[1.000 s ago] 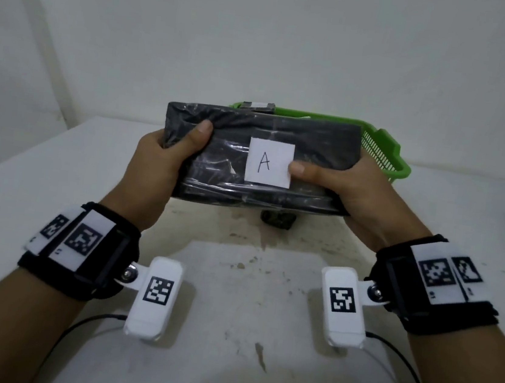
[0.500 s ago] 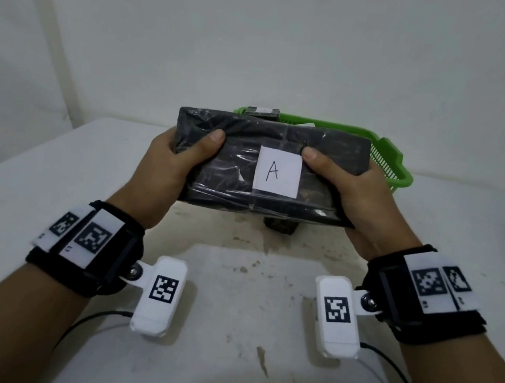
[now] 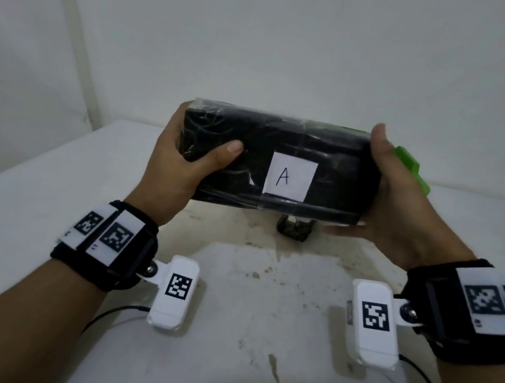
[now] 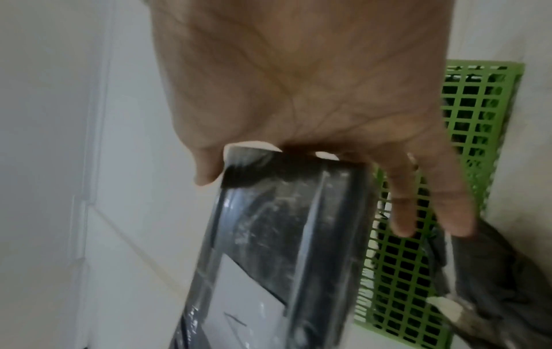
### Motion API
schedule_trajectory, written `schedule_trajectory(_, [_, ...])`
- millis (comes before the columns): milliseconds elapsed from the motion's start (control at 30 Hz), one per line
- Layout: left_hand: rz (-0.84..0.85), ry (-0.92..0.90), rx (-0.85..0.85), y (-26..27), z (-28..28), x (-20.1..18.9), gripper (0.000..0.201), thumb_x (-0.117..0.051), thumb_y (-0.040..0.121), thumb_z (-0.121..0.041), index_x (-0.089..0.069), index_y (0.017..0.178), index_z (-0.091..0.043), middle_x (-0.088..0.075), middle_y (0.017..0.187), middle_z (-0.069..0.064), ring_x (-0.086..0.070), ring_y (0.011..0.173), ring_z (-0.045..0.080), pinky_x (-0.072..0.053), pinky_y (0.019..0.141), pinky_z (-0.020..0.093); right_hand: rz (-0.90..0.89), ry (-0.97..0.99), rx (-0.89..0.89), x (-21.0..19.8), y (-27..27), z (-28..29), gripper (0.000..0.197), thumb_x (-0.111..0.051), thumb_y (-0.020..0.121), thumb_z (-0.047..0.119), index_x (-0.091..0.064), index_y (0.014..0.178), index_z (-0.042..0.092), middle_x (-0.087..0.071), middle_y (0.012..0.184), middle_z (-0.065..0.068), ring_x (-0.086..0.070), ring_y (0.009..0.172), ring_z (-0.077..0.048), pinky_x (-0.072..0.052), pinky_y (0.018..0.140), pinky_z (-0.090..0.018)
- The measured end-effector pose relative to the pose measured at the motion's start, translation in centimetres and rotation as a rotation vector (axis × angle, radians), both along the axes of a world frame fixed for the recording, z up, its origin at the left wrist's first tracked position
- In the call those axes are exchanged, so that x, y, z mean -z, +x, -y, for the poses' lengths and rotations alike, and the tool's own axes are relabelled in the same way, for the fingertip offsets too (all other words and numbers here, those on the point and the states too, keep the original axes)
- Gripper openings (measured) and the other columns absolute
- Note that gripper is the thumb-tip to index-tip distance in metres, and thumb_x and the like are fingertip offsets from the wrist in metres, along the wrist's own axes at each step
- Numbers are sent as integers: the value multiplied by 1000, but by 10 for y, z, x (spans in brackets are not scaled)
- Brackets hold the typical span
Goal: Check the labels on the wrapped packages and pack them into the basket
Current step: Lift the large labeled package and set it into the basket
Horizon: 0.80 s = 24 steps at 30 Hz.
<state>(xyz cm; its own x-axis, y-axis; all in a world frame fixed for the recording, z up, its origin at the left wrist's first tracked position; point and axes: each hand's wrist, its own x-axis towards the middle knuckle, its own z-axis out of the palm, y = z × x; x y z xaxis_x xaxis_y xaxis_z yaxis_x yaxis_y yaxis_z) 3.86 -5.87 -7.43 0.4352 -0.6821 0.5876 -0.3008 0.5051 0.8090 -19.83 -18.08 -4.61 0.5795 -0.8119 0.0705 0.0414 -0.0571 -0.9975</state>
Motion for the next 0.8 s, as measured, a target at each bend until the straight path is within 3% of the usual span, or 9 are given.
schedule_trajectory(133, [91,-3,74,2,-4,-2,46,-77,85,-13,-51,122,-18,-70,110,-10,-68,109,10,-55,90,26,-73,136,-39,-3,-3,-1,59,-62,75,73,-75,118,35,-79,114,2,-77,105,-27,-63,78,-54])
schedule_trajectory(200, [150,51,57,1,-2,-2,52,-74,84,-17,-48,129,-15,-67,118,-6,-65,115,11,-56,95,30,-58,89,-1,-3,-2,-2,41,-67,84,59,-77,112,32,-79,112,-1,-75,110,-30,-62,80,-49])
schedule_trajectory(300, [184,232,17,2,-1,-3,77,-76,77,-59,-47,140,-26,-66,128,-11,-64,119,7,-55,99,37,31,-34,71,-4,0,-2,17,-68,94,41,-82,91,32,-79,111,-9,-73,114,-33,-56,99,-61])
schedule_trajectory(367, [97,343,157,0,0,-5,86,-59,67,-85,-51,139,-37,-66,132,-10,-63,123,10,-51,104,43,75,-90,86,-6,0,-3,19,-68,96,35,-83,84,34,-80,108,-9,-75,108,-32,-54,98,-67])
schedule_trajectory(400, [31,364,242,-2,-1,-7,84,-50,69,-87,-54,137,-39,-65,134,-8,-62,125,14,-48,106,45,92,-108,83,-6,-1,-3,18,-68,95,34,-83,84,33,-80,109,-10,-75,107,-33,-54,97,-69])
schedule_trajectory(500, [-86,326,286,-5,-2,-15,56,-44,97,-61,-62,133,-23,-68,131,1,-62,125,20,-41,113,50,118,-134,45,-4,-2,-2,19,-73,86,39,-82,95,24,-75,122,-19,-71,115,-40,-53,100,-69])
schedule_trajectory(600, [-145,237,225,-5,1,-14,43,-49,97,-32,-66,129,-9,-68,129,11,-62,124,29,-41,113,52,78,-72,-40,-4,-1,-3,25,-73,78,41,-84,92,24,-75,123,-15,-69,121,-34,-47,113,-58])
schedule_trajectory(700, [-162,167,203,-3,1,-12,44,-48,97,-28,-64,130,-4,-67,130,15,-62,125,31,-44,110,47,57,-9,-125,-6,-4,-2,29,-69,82,44,-82,101,27,-75,127,-10,-68,124,-30,-43,118,-49])
schedule_trajectory(800, [-98,170,234,0,2,-12,44,-46,99,-28,-60,134,-5,-67,132,11,-61,126,26,-44,108,41,108,2,-144,-9,-8,0,30,-66,86,38,-79,109,24,-76,126,-9,-68,124,-30,-45,115,-46])
